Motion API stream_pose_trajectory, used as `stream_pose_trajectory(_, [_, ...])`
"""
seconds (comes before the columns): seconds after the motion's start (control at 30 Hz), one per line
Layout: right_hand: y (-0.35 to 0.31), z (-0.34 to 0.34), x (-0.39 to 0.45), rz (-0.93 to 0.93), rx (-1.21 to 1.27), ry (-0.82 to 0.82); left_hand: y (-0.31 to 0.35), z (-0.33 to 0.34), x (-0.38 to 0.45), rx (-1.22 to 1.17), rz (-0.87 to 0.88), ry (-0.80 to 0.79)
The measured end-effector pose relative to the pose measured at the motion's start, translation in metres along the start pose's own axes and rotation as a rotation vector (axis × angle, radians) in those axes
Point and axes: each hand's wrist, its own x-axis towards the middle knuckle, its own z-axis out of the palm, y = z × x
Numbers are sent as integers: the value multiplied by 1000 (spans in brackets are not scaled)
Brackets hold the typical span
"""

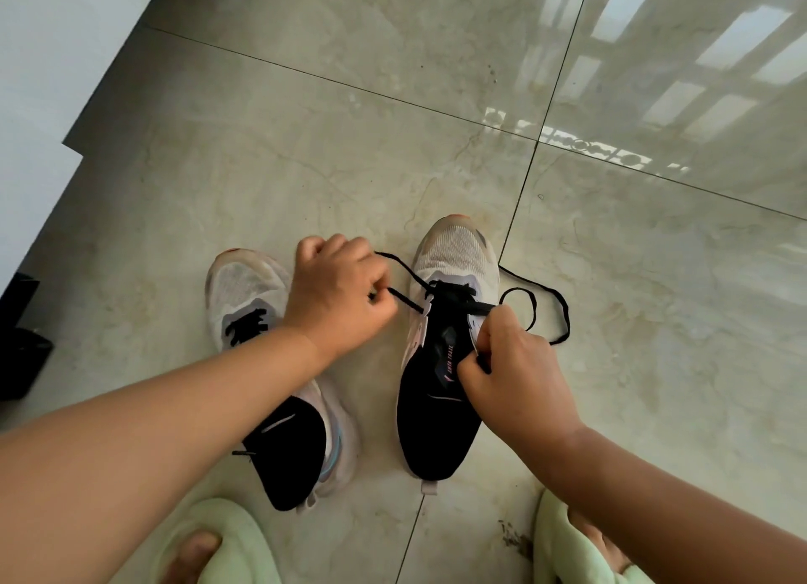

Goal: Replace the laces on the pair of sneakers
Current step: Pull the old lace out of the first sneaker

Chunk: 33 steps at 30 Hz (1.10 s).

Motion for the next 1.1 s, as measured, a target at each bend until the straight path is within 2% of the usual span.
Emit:
stream_pose_trajectory(0.13, [1, 0, 0, 1, 13, -3, -36, 1, -1, 131, -228, -69])
stream_pose_trajectory(0.23, [1, 0, 0, 0, 18, -15, -48, -2, -3, 206, -331, -116])
stream_pose_trajectory(0.33, [1, 0, 0, 6, 10, -18, -42, -4, -3, 168, -259, -98])
stream_pose_trajectory(0.47, [-1, -2, -1, 12, 14, -18, -8, -9, -10, -33, 85, -43])
stream_pose_trajectory(0.57, [-1, -2, 0, 9, 8, -21, 16, -10, -18, -75, 205, -20])
stream_pose_trajectory(0.67, [-2, -2, 0, 6, 7, -15, 26, -10, -17, -106, 190, 39])
stream_pose_trajectory(0.83, [-2, -1, 0, -2, -1, -18, 27, -9, -12, -136, 169, 17])
stream_pose_trajectory(0.97, [-1, -1, 0, 4, -2, -11, 22, -4, -12, -135, 60, 24])
stream_pose_trajectory(1.1, [0, -1, -2, 0, 1, -14, 1, 4, -6, -74, -138, -18])
